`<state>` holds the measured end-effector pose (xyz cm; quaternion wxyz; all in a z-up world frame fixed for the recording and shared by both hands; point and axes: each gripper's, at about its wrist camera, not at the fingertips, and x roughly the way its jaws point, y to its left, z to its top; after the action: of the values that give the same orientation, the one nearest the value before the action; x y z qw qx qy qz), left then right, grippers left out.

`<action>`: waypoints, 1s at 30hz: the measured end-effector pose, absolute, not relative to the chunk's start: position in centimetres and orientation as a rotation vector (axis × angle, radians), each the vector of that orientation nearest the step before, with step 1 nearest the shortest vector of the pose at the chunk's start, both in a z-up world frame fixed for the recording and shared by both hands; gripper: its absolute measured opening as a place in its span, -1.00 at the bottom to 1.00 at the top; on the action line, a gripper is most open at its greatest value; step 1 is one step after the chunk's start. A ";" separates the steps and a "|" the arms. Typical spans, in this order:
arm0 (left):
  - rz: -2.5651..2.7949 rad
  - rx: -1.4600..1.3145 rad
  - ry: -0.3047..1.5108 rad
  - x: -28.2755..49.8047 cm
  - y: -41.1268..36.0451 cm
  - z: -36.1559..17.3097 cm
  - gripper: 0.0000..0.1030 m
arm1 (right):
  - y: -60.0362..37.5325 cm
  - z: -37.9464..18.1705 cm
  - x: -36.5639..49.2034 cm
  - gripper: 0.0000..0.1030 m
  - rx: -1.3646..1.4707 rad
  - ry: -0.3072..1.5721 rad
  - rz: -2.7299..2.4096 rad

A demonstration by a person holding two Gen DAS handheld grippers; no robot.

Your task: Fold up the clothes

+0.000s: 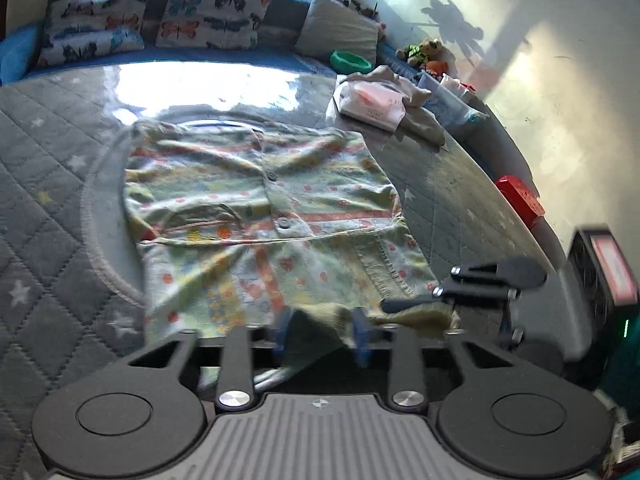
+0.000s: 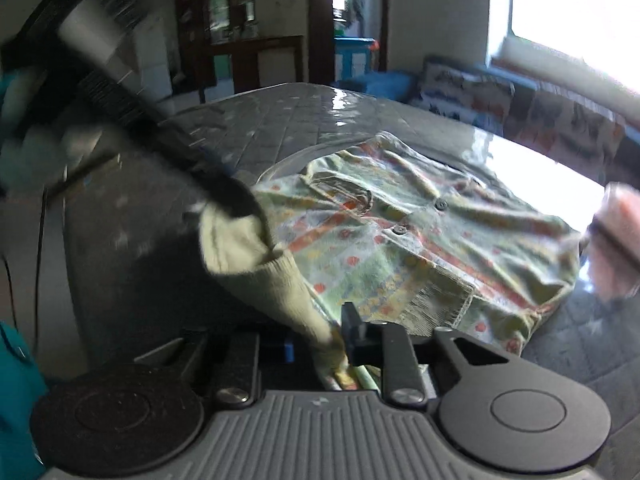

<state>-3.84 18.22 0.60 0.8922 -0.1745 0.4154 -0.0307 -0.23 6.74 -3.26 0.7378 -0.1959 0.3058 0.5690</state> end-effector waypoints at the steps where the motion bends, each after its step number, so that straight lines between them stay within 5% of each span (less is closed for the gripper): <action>1: -0.053 -0.338 0.845 -4.6 18.3 0.8 -0.04 | 6.7 -3.0 0.3 -0.66 -0.404 0.693 1.252; 6: 0.002 -0.150 0.796 -7.6 17.2 0.6 0.30 | 6.7 -2.0 1.6 -0.70 -0.322 0.762 1.261; 19: 0.046 0.312 0.718 -7.4 14.1 -3.3 0.29 | 6.9 -0.2 2.8 -0.72 -0.226 0.782 1.220; 23: 0.029 0.404 0.720 -7.2 14.1 -4.1 -0.11 | 6.8 -0.1 2.8 -0.74 -0.225 0.773 1.211; 25: 0.018 0.424 0.713 -7.4 14.2 -4.3 -0.50 | 6.7 -0.3 2.5 -0.76 -0.229 0.761 1.205; 30: -0.003 0.438 0.692 -8.5 14.1 -4.0 -0.80 | 5.8 -0.5 1.1 -0.82 -0.248 0.715 1.189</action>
<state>-8.50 14.11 -3.98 0.9174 0.2127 0.3364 -0.0016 1.09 5.83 -0.54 0.7618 -0.1139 0.3287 0.5465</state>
